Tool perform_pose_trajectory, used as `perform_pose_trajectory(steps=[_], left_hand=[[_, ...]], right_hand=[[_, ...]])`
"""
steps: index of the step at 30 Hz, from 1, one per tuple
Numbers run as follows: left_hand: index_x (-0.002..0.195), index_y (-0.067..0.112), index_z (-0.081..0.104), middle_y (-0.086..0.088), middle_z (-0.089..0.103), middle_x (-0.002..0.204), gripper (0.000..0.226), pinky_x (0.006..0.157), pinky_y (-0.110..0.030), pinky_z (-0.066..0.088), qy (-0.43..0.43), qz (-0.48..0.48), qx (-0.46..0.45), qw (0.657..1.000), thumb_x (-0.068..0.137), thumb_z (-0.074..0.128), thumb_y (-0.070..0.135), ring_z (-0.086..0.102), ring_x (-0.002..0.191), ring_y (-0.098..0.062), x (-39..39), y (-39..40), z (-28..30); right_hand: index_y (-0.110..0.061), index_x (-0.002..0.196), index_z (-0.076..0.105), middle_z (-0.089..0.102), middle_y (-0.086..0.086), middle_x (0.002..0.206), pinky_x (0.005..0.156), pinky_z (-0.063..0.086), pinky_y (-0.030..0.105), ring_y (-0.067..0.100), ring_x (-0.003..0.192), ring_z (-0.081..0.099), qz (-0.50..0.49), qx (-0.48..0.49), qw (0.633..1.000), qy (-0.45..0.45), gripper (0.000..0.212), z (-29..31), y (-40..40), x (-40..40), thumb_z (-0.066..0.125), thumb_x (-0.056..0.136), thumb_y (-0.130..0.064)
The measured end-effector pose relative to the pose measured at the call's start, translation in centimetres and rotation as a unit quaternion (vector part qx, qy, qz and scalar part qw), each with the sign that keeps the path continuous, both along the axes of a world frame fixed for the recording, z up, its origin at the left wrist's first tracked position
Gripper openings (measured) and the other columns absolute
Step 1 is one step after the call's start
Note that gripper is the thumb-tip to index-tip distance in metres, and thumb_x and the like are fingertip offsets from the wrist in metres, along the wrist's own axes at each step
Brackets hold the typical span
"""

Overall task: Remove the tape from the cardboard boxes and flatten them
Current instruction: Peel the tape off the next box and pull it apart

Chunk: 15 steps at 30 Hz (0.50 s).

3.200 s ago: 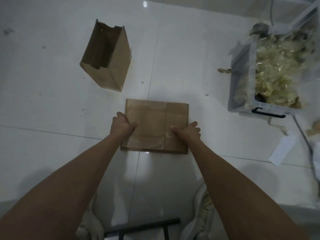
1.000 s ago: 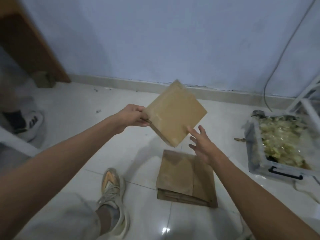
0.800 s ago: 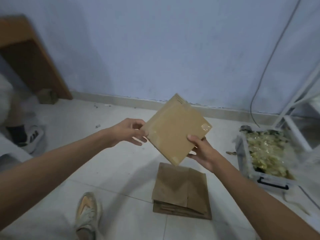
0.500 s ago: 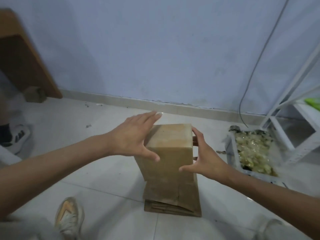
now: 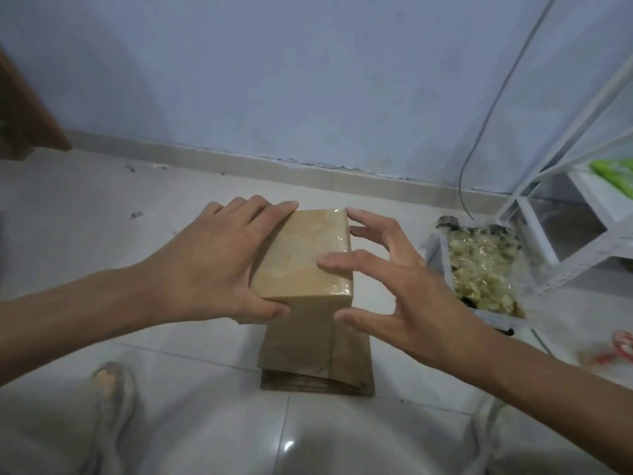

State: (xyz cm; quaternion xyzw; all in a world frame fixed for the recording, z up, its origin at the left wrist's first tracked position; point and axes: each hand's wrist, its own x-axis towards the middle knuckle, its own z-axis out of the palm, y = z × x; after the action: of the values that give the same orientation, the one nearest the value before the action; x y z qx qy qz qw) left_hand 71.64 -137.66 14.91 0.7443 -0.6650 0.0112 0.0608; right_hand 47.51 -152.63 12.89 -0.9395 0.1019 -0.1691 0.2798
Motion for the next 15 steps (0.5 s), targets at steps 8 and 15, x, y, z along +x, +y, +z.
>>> perform_pose_trajectory(steps=[8,15], left_hand=[[0.160,0.039,0.007,0.015,0.037,0.143,0.131,0.102,-0.034,0.036,0.080,0.081,0.099,0.989,0.050,0.043,0.102,0.025,0.103,0.000,-1.8,2.8,-1.0],[0.160,0.036,0.009,0.012,0.041,0.141,0.128,0.109,-0.039,0.035,0.045,0.085,0.085,0.992,0.054,0.040,0.101,0.043,0.119,-0.012,-1.9,3.1,-1.4]], right_hand=[[-0.027,0.114,0.073,0.039,0.001,0.154,0.087,0.058,0.044,0.016,0.141,0.045,0.026,-0.021,0.999,-0.032,0.025,-1.4,1.5,-0.5,0.082,0.091,-0.023],[-0.018,0.100,0.075,0.060,-0.005,0.126,0.077,0.061,0.031,0.019,0.113,0.064,0.010,0.078,0.996,-0.052,0.018,-1.4,1.2,0.4,0.084,0.088,-0.028]])
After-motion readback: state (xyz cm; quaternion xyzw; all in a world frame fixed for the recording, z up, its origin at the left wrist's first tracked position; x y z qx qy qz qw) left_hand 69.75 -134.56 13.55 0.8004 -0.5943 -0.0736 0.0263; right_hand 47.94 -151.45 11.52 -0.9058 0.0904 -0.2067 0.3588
